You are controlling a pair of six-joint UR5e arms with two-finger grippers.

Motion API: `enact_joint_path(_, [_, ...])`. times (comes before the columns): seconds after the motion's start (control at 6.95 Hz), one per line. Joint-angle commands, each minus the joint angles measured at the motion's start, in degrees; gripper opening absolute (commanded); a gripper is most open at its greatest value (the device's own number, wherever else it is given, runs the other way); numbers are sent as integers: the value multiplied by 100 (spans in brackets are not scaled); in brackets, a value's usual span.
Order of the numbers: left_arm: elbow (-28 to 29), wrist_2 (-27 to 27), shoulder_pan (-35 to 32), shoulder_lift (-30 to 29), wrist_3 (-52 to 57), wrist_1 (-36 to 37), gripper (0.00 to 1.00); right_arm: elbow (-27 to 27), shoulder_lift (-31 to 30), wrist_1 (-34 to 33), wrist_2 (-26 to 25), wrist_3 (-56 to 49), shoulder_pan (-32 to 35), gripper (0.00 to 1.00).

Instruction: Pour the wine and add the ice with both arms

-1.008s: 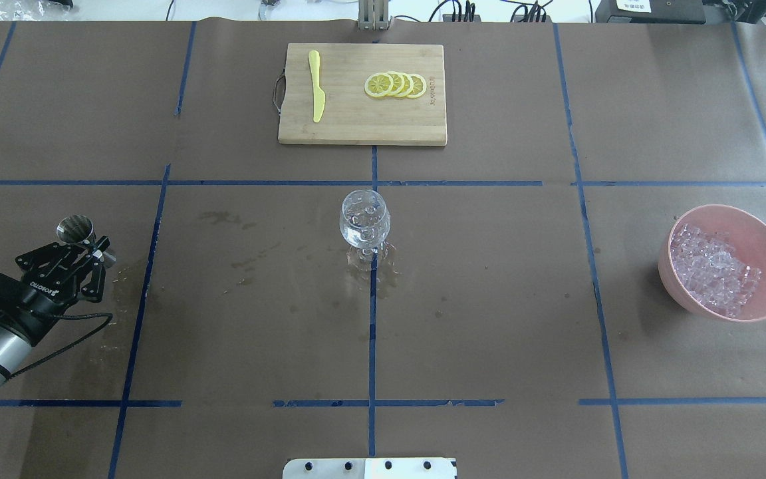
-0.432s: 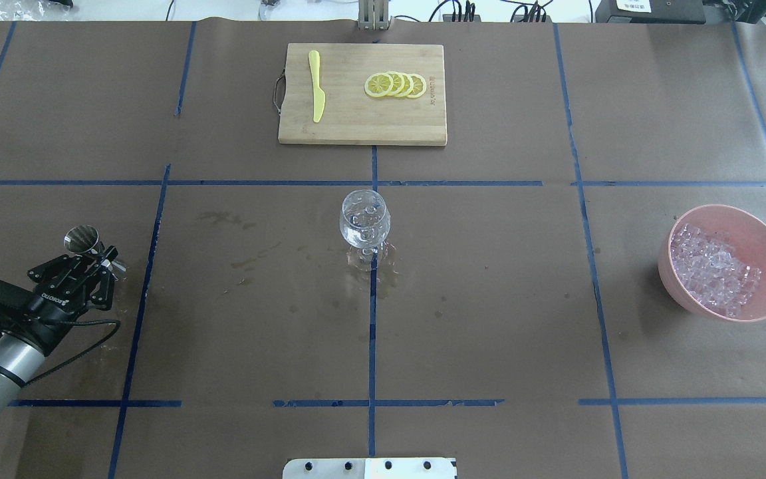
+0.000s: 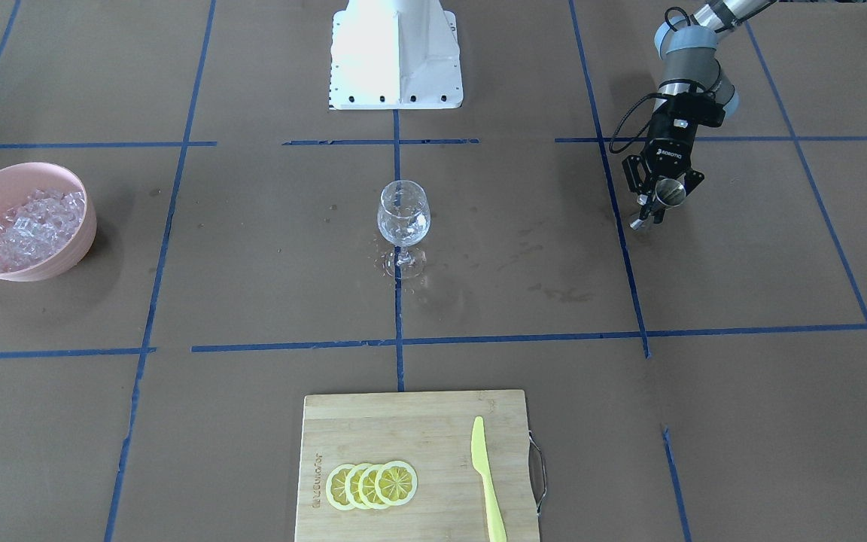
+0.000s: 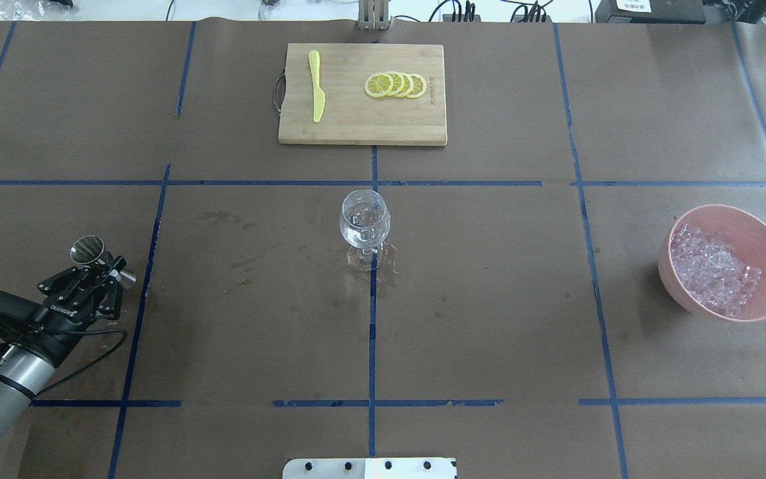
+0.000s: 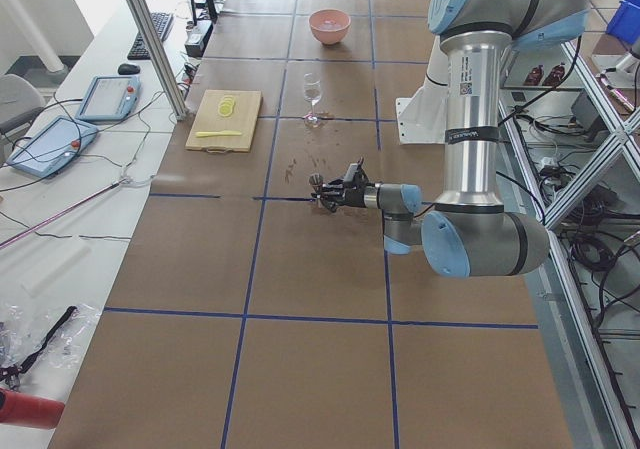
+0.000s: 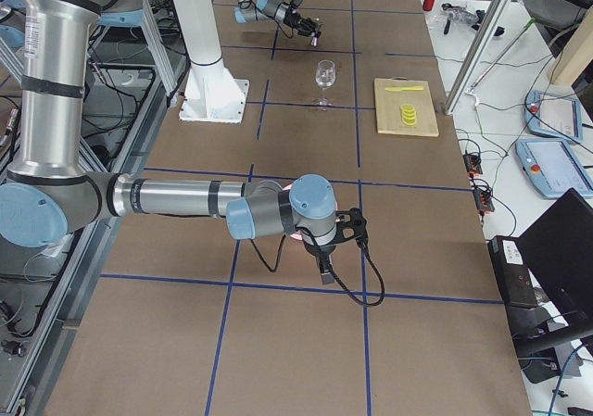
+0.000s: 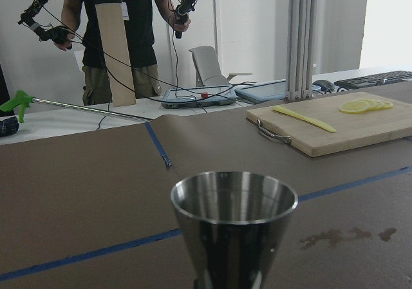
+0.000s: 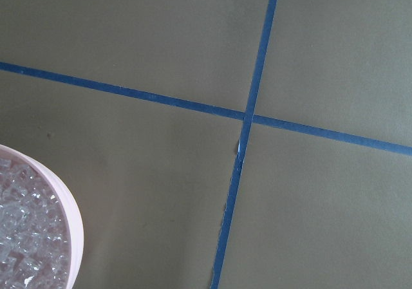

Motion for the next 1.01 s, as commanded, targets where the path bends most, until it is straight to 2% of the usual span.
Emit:
enact_joint_path(0.0, [55, 124, 123, -44, -19, 1, 0, 1, 0, 0, 0, 0, 0, 100])
enact_joint_path(0.29, [248, 169, 132, -264, -11, 1, 0, -8, 0, 0, 0, 0, 0, 100])
enact_joint_path(0.86, [266, 169, 132, -177, 69, -25, 0, 1, 9, 0, -9, 0, 0, 100])
